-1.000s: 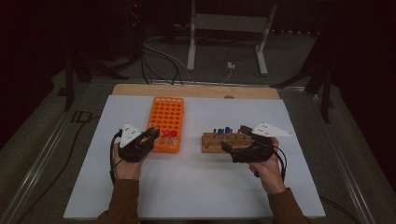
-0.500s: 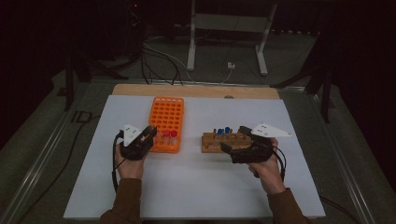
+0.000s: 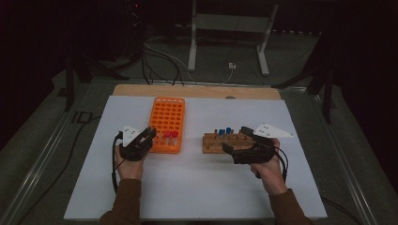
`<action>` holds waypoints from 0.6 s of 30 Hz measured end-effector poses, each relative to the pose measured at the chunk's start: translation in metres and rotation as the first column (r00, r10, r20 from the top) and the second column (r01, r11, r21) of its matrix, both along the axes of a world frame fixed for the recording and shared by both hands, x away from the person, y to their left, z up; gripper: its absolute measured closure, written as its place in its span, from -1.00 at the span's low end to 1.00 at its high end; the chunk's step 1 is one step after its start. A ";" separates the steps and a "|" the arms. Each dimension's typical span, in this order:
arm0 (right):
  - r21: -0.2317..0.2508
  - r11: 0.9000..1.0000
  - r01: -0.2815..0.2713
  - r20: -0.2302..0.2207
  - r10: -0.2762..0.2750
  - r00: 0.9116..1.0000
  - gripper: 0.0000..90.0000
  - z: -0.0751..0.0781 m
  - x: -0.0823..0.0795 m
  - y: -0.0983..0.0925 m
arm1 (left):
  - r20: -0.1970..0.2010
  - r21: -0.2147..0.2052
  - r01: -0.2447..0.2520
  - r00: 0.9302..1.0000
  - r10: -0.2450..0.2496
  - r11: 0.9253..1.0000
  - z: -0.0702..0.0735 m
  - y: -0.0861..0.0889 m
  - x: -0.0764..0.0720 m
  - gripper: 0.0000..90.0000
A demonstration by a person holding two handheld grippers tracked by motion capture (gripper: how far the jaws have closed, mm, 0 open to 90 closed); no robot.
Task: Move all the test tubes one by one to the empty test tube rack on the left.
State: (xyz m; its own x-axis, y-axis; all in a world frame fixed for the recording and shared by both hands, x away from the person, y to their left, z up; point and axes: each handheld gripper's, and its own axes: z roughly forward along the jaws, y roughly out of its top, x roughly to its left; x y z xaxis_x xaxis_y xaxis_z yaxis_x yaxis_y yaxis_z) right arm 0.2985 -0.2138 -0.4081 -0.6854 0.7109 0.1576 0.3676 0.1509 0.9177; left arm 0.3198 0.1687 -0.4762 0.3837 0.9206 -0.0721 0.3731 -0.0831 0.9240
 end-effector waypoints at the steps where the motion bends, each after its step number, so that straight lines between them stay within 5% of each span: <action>1: -0.001 1.000 -0.001 0.000 0.001 1.000 -1.00 0.000 0.000 0.000 | -0.006 0.002 0.005 1.000 -0.005 1.000 -0.002 -0.001 0.001 0.69; 11: 0.004 1.000 0.000 0.001 0.000 1.000 -1.00 0.000 0.000 -0.002 | -0.091 0.109 0.036 0.996 -0.026 0.993 -0.016 -0.009 0.004 0.70; 18: 0.002 1.000 -0.001 0.000 0.001 1.000 -1.00 0.000 0.000 -0.003 | -0.119 0.110 0.048 0.992 -0.035 0.993 -0.017 -0.008 0.002 0.71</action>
State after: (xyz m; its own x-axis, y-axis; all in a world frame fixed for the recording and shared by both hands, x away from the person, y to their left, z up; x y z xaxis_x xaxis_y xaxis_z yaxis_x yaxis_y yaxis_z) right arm 0.2986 -0.2169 -0.4083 -0.6859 0.7101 0.1591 0.3676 0.1494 0.9179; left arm 0.3219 0.1612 -0.4935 0.4167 0.9089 -0.0152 0.4720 -0.2021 0.8581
